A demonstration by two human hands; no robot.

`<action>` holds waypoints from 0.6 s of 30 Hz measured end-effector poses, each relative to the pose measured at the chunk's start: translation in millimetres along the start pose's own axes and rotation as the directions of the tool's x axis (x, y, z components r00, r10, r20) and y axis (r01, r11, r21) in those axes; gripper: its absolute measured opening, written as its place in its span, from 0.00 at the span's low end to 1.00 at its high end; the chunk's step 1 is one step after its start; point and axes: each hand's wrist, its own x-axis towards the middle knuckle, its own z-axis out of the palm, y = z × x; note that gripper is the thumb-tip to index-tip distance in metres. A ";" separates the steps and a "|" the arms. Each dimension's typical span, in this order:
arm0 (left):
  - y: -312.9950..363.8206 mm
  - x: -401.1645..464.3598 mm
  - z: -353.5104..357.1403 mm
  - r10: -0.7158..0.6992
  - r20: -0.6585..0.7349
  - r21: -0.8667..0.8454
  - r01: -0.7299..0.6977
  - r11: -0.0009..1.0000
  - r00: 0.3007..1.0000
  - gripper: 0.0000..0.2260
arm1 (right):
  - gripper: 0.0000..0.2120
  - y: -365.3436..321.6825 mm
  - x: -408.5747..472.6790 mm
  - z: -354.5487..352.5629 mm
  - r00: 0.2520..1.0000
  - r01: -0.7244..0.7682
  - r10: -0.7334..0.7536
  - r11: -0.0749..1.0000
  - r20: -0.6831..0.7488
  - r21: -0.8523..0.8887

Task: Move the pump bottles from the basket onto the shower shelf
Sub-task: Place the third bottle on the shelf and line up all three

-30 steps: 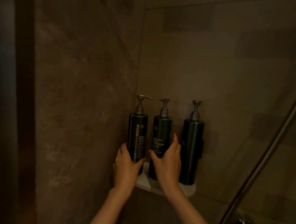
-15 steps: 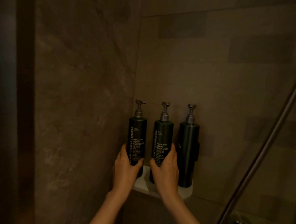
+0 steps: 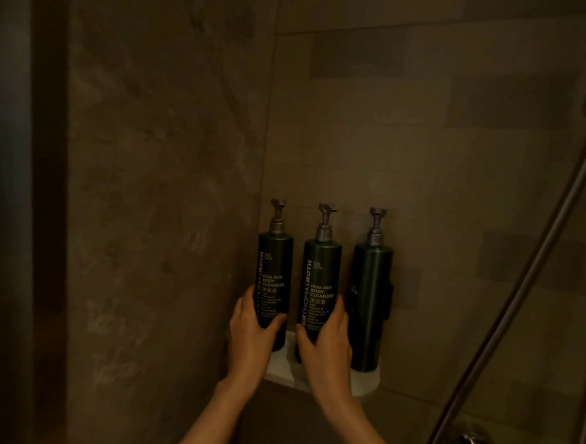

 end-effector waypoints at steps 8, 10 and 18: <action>-4.4 11.4 6.1 0.011 0.037 -0.017 -0.010 1.000 0.999 0.28 | 0.38 3.1 12.2 7.7 0.999 -0.049 0.049 0.999 -0.019 0.016; -5.8 10.4 6.8 0.016 0.021 -0.023 -0.016 1.000 1.000 0.28 | 0.38 4.1 11.8 8.7 0.998 -0.051 0.052 0.998 -0.023 0.032; -9.9 9.4 6.0 0.014 0.009 -0.038 -0.014 0.999 1.000 0.28 | 0.35 9.9 12.5 15.9 0.999 0.001 -0.002 0.999 -0.048 -0.034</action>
